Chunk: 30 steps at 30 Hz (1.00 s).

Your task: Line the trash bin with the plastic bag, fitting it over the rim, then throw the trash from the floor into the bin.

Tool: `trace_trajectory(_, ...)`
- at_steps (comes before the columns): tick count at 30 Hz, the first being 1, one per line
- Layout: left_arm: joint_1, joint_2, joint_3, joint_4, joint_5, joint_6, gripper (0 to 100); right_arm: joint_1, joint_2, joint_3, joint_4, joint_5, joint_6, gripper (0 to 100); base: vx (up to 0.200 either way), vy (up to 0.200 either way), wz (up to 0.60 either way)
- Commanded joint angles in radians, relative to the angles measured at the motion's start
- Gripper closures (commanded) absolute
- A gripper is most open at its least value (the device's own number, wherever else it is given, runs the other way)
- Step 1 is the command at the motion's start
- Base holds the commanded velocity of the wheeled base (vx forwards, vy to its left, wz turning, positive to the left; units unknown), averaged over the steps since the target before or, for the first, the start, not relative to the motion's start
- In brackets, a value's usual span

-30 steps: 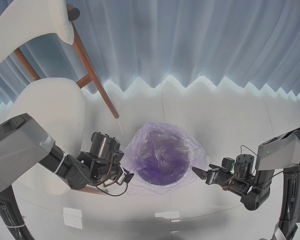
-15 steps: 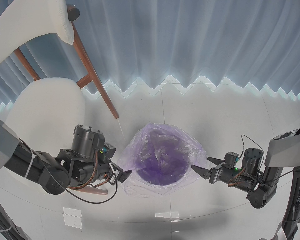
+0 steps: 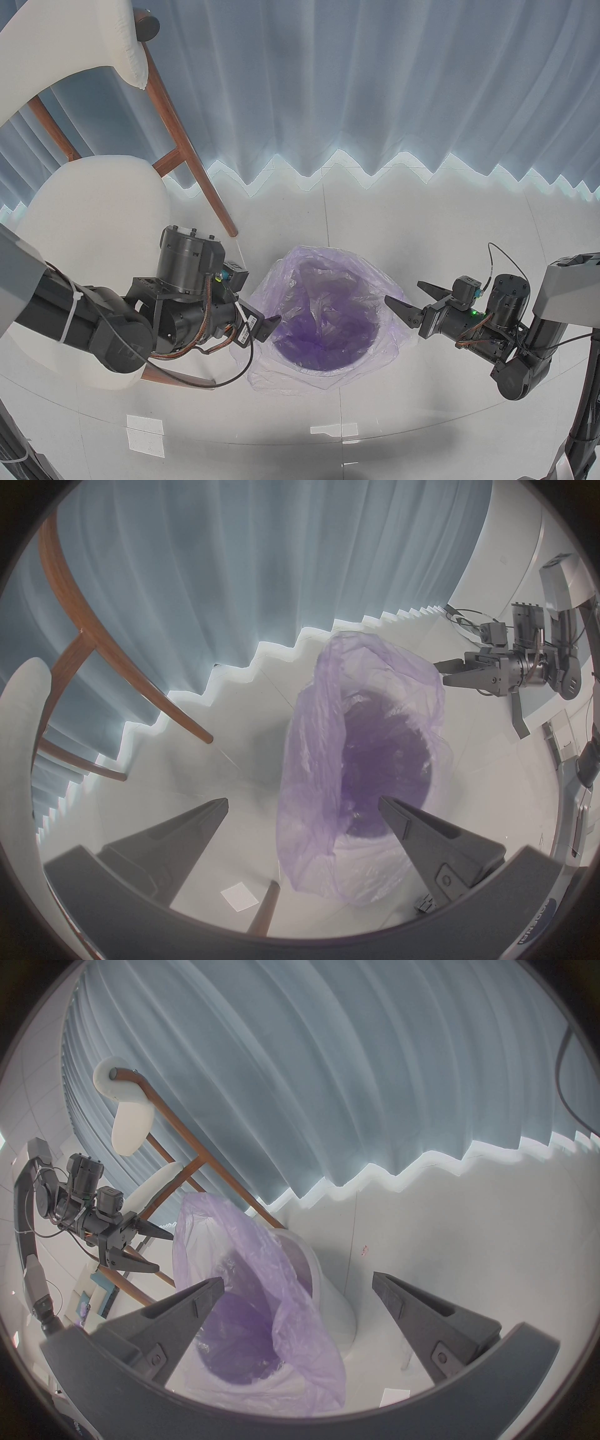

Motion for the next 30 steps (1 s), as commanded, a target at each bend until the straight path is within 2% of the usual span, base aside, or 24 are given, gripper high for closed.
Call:
trace_trajectory(1,0.007,0.072,-0.056,-0.001,0.0,-0.001,0,-0.005,0.021,-0.031,-0.017,0.004,0.0,0,0.0,0.0,0.0)
trace_trajectory(8,0.007,0.141,-0.137,-0.001,0.001,-0.002,0,-0.005,0.052,-0.062,-0.017,0.004,0.0,0,0.0,0.0,0.0)
trace_trajectory(9,0.009,0.152,-0.14,-0.004,0.001,-0.004,100,-0.005,0.061,-0.065,-0.018,0.004,0.0,0,0.0,0.0,0.0)
trace_trajectory(10,0.01,0.156,-0.14,-0.004,0.001,-0.007,100,-0.005,0.069,-0.062,-0.018,0.004,0.0,100,0.0,0.0,0.0)
trace_trajectory(17,0.032,0.175,-0.189,0.0,0.001,-0.013,100,-0.018,0.101,-0.116,-0.018,0.002,0.005,100,0.0,0.0,0.0)
trace_trajectory(23,0.047,0.201,-0.334,0.057,-0.002,-0.045,100,-0.04,0.107,-0.166,-0.017,0.004,0.022,100,0.0,0.0,0.0)
trace_trajectory(25,0.044,0.199,-0.351,0.084,-0.002,-0.045,100,-0.038,0.106,-0.183,-0.017,0.004,0.04,100,0.0,0.0,0.0)
trace_trajectory(27,0.047,0.199,-0.406,0.15,-0.01,-0.045,100,-0.038,0.1,-0.217,-0.014,0.002,0.117,100,0.0,0.0,0.0)
trace_trajectory(30,0.052,0.209,-0.463,0.195,-0.031,-0.045,100,-0.038,0.1,-0.229,-0.008,0.002,0.166,100,0.0,0.0,0.0)
